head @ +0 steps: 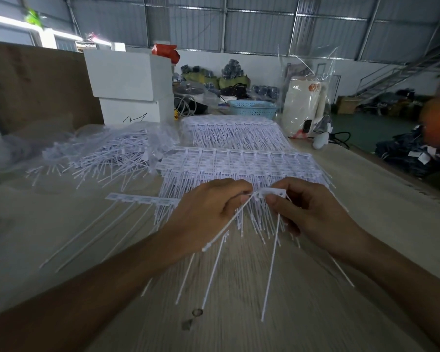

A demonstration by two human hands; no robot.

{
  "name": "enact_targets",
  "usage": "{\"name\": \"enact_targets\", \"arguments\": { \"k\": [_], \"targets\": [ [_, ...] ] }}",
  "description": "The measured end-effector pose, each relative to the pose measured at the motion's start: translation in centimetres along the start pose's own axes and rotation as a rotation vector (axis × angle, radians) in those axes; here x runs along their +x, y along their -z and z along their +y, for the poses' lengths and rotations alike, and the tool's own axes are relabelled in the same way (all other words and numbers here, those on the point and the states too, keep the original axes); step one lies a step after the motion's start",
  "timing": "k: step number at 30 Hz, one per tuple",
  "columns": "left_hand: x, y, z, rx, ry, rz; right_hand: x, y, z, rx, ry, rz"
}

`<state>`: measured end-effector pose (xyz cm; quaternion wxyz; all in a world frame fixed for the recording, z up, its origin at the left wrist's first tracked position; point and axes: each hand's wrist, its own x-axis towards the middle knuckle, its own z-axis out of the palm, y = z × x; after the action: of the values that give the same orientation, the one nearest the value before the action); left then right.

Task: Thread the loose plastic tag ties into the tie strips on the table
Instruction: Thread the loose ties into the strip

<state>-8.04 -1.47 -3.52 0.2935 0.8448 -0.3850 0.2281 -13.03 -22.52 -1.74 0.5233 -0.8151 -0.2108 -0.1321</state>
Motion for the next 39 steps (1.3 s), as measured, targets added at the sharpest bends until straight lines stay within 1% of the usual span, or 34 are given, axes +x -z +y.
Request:
{"name": "enact_targets", "arguments": {
  "k": [8, 11, 15, 16, 17, 20, 21, 23, 25, 27, 28, 29, 32, 34, 36, 39],
  "targets": [
    [0.0, -0.2, -0.1, -0.12, 0.024, 0.014, 0.1, 0.0, 0.1, -0.111, 0.074, -0.007],
    [-0.1, -0.3, -0.2, -0.211, 0.057, 0.006, 0.2, 0.1, 0.3, -0.13, 0.086, -0.008],
    [0.0, -0.8, -0.3, -0.311, 0.149, -0.023, 0.1, 0.2, 0.9, -0.324, 0.17, 0.031],
    [0.0, -0.8, -0.3, -0.317, 0.15, -0.026, 0.1, 0.2, 1.0, -0.315, 0.166, 0.038],
    [0.1, -0.8, -0.2, -0.318, 0.145, -0.02, 0.1, 0.3, 1.0, -0.245, 0.135, 0.033],
    [0.2, -0.7, 0.0, -0.291, 0.101, -0.003, 0.2, 0.5, 0.8, 0.073, -0.043, -0.008],
    [0.2, -0.7, 0.1, -0.271, 0.075, -0.002, 0.2, 0.5, 0.8, 0.087, -0.069, -0.007],
    [0.0, -0.7, 0.4, -0.261, 0.026, -0.009, 0.4, 0.5, 1.0, -0.01, -0.059, 0.026],
    [-0.3, -0.8, 0.5, -0.221, -0.017, -0.032, 0.8, 1.1, 1.5, -0.05, -0.098, 0.127],
    [-0.6, -1.0, 0.7, -0.132, -0.067, -0.048, 1.0, 2.7, 1.9, -0.009, -0.194, 0.254],
    [-0.6, -1.1, 0.8, -0.106, -0.074, -0.045, 1.1, 3.3, 2.1, 0.031, -0.222, 0.267],
    [-0.5, -1.2, 1.0, -0.095, -0.066, -0.034, 0.9, 3.6, 2.0, 0.063, -0.223, 0.224],
    [-0.4, -1.2, 1.1, -0.132, 0.009, 0.012, 0.6, 2.5, 1.5, 0.069, -0.176, -0.02],
    [-0.4, -1.0, 1.1, -0.145, 0.049, 0.021, 0.6, 1.6, 1.1, 0.066, -0.176, -0.105],
    [-0.5, -0.8, 1.2, -0.158, 0.075, 0.006, 0.6, 1.3, 0.8, 0.114, -0.194, -0.108],
    [-0.5, -0.6, 1.5, -0.242, 0.072, -0.013, 0.4, 1.2, 0.2, 0.162, -0.224, -0.049]
  ]
}}
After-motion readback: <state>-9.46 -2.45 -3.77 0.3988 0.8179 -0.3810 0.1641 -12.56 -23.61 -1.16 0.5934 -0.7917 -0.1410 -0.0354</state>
